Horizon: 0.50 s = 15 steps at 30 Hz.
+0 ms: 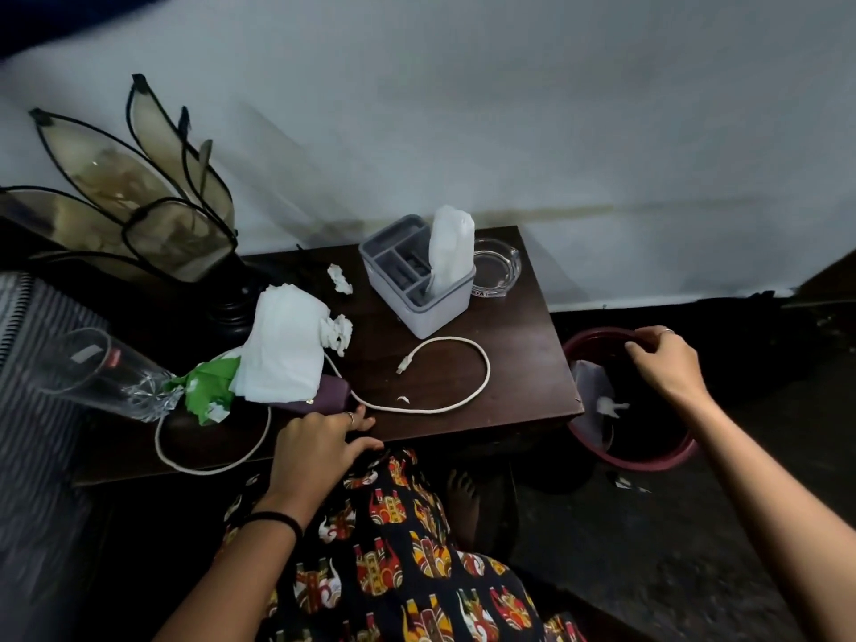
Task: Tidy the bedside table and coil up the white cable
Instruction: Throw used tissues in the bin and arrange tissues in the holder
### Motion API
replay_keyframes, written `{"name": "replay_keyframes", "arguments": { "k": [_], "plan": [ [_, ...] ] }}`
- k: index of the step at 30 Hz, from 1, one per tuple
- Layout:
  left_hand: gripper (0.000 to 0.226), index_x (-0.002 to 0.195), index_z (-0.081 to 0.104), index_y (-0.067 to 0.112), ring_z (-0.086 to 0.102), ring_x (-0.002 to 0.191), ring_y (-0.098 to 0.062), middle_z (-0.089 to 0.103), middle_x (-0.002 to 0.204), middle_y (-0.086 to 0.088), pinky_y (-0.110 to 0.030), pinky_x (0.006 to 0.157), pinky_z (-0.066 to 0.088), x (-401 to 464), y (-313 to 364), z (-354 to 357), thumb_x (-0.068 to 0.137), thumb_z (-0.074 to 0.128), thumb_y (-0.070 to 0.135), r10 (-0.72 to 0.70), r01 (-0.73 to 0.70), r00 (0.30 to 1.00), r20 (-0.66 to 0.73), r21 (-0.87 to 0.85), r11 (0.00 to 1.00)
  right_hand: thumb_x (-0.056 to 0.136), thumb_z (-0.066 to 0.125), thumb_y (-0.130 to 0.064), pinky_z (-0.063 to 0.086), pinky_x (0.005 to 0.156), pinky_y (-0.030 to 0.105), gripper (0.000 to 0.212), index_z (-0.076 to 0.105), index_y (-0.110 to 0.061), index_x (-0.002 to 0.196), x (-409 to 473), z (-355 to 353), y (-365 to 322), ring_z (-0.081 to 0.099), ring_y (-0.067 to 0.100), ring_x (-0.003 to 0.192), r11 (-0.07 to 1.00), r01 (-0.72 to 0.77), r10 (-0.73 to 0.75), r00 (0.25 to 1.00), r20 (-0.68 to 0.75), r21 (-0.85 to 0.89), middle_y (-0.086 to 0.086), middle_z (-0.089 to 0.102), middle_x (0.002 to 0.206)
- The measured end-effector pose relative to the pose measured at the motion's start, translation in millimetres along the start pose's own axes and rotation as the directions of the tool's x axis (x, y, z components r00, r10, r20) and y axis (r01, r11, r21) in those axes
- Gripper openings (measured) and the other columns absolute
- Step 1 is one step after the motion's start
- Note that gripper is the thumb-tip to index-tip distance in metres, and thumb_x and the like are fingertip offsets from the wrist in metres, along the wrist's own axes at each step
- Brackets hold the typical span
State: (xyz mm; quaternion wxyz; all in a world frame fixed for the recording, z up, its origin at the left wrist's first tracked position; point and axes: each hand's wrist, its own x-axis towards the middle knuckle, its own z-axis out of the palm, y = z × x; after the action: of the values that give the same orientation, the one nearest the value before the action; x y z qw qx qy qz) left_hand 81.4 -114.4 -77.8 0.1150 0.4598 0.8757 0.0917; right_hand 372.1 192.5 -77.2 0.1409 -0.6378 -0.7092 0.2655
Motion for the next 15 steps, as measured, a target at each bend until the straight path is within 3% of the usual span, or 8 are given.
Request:
{"name": "replay_keyframes", "arguments": {
  "k": [4, 6, 10, 13, 15],
  "plan": [
    [0.043, 0.109, 0.068, 0.034, 0.068, 0.087, -0.007, 0.073, 0.096, 0.015, -0.031, 0.068, 0.055, -2, -1, 1, 0.073, 0.067, 0.057, -0.002, 0.002, 1.000, 0.020, -0.001, 1.000, 0.087, 0.061, -0.009, 0.045, 0.089, 0.026, 0.027, 0.063, 0.001, 0.113, -26, 7, -55, 0.066, 0.031, 0.096, 0.974, 0.211, -0.214, 0.977, 0.027, 0.079, 0.023, 0.065, 0.111],
    [0.042, 0.110, 0.067, 0.035, 0.068, 0.088, -0.009, 0.073, 0.098, 0.014, -0.031, 0.069, 0.055, -3, -2, 1, 0.074, 0.067, 0.057, 0.004, -0.004, 1.000, 0.026, -0.012, 1.000, 0.087, 0.062, -0.006, 0.046, 0.085, 0.023, 0.022, 0.065, -0.001, 0.108, -48, 15, -85, 0.065, 0.027, 0.092, 0.924, 0.366, -0.374, 0.926, 0.059, 0.110, 0.020, 0.062, 0.108],
    [0.041, 0.118, 0.061, 0.039, 0.066, 0.096, -0.011, 0.070, 0.108, 0.014, -0.031, 0.076, 0.054, -4, -6, -1, 0.079, 0.065, 0.051, 0.036, -0.034, 0.997, 0.073, -0.032, 0.999, 0.083, 0.064, -0.002, 0.046, 0.081, 0.019, 0.016, 0.069, -0.006, 0.098, -92, 40, -140, 0.061, 0.017, 0.089, 0.750, 0.644, -0.662, 0.732, 0.163, 0.151, 0.009, 0.060, 0.104],
    [0.039, 0.122, 0.056, 0.045, 0.064, 0.103, -0.015, 0.067, 0.117, 0.013, -0.034, 0.082, 0.052, -1, -13, -4, 0.083, 0.062, 0.045, 0.076, -0.074, 0.987, 0.141, -0.016, 0.997, 0.084, 0.063, -0.004, 0.049, 0.086, 0.027, 0.016, 0.068, -0.005, 0.099, -112, 66, -178, 0.063, 0.022, 0.094, 0.659, 0.731, -0.745, 0.602, 0.286, 0.178, 0.009, 0.061, 0.107],
    [0.039, 0.123, 0.054, 0.047, 0.062, 0.106, -0.018, 0.065, 0.120, 0.010, -0.036, 0.085, 0.051, 2, -18, -6, 0.084, 0.061, 0.045, 0.081, -0.081, 0.981, 0.177, -0.012, 0.997, 0.086, 0.060, -0.006, 0.045, 0.090, 0.024, 0.019, 0.068, -0.005, 0.104, -117, 86, -204, 0.062, 0.024, 0.101, 0.609, 0.775, -0.769, 0.528, 0.361, 0.165, 0.010, 0.061, 0.115]
  ]
}}
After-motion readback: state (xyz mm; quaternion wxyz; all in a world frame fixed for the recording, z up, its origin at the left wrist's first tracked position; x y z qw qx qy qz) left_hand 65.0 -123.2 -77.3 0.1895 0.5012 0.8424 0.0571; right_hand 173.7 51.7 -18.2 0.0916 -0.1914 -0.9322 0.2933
